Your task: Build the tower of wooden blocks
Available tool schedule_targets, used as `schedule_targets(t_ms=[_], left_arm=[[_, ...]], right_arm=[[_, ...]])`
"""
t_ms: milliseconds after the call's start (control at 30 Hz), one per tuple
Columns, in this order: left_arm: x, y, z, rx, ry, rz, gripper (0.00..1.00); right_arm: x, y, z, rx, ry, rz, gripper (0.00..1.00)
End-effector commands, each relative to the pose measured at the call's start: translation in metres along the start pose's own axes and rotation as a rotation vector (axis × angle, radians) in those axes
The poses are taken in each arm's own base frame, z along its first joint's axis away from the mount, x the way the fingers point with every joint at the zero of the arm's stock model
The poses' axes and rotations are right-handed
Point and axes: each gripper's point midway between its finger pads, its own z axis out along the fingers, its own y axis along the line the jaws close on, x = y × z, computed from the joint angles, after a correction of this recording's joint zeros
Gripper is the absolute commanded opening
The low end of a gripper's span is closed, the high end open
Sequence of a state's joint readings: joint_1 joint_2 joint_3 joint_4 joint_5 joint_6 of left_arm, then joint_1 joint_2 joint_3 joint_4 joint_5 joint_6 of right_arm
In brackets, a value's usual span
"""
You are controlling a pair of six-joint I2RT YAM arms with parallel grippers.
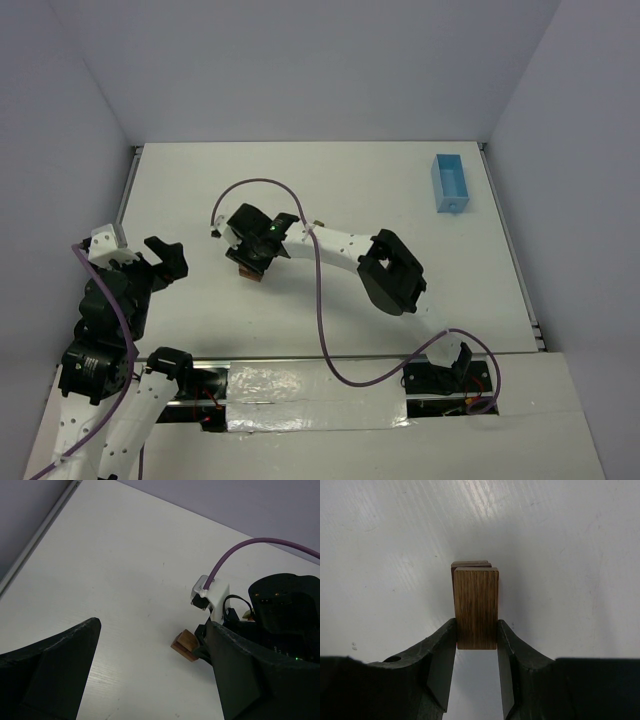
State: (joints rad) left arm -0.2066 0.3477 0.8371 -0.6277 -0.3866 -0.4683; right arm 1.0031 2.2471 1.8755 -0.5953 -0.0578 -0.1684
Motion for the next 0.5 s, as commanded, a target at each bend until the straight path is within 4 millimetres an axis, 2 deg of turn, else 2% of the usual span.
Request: schedule_targets(t_ms=[0,200,467], left_arm=[[-0.006,-0.0051,0.0028,0.023,-0.022,0.016,1.0],[-0.0061,-0.0055,0.0024,0.025,-0.023,0.015,0.99],[-0.0053,-0.0052,0.003,0.024,-0.021,0.017,0.99]], right_arm=[[-0.0146,-0.0031,-0.0023,-0.006,-0.039,-0.009,0.42],[-0.0135,-0.0002,-0.0026,-0.008,-0.039,-0.008,0.43],[-0.0127,-0.0023,-0.0059,-0.001,-0.044,-0.004,0.53]])
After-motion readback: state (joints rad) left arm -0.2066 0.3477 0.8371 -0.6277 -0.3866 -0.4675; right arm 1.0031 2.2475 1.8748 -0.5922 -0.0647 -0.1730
